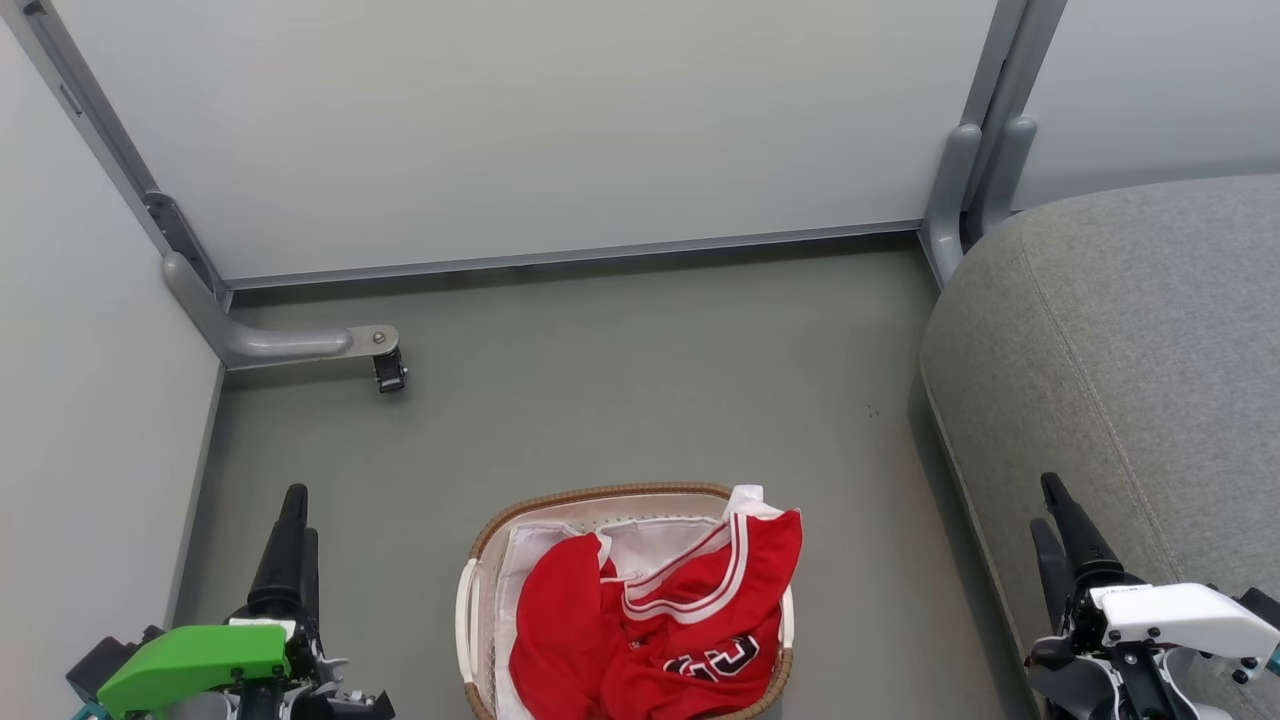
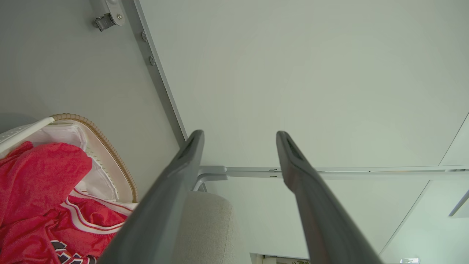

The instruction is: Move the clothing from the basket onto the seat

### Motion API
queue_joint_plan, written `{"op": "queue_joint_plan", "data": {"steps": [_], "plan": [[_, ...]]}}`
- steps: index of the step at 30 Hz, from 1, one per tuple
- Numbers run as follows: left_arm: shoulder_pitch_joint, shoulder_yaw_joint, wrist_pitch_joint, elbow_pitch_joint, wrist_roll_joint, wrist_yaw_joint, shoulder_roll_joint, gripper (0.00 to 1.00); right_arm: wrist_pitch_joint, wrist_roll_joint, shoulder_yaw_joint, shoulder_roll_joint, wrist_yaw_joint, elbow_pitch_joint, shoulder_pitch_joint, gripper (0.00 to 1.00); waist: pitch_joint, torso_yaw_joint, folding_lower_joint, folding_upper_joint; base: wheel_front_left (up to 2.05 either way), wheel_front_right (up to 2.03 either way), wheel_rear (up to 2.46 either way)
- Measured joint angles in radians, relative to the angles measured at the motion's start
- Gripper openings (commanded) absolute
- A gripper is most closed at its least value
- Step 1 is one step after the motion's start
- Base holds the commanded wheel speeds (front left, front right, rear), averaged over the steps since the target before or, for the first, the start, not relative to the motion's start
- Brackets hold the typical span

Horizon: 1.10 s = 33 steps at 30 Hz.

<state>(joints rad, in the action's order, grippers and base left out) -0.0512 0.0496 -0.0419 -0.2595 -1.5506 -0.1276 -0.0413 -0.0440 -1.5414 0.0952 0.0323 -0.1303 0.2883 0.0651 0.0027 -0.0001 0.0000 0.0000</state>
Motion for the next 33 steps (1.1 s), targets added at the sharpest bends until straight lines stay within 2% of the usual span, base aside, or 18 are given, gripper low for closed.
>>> {"op": "queue_joint_plan", "data": {"steps": [10, 18, 33], "plan": [[0.003, -0.017, 0.041, 0.051, 0.154, 0.014, 0.0, 1.0, 0.042, 0.211, -0.002, 0.002, 0.0, -0.07, -0.001, 1.0, 0.002, 0.001, 0.0, 0.0, 0.0, 0.0, 0.0], [0.006, -0.039, 0.071, 0.089, 0.325, 0.037, -0.001, 1.0, 0.072, 0.392, -0.028, 0.004, 0.0, -0.112, -0.013, 1.0, 0.005, 0.002, 0.0, 0.0, 0.0, 0.0, 0.0], [0.022, -0.099, 0.123, 0.103, 0.616, 0.068, -0.001, 1.0, 0.123, 0.628, -0.042, 0.007, 0.0, -0.12, -0.018, 1.0, 0.008, 0.002, 0.0, 0.0, 0.0, 0.0, 0.0]]}}
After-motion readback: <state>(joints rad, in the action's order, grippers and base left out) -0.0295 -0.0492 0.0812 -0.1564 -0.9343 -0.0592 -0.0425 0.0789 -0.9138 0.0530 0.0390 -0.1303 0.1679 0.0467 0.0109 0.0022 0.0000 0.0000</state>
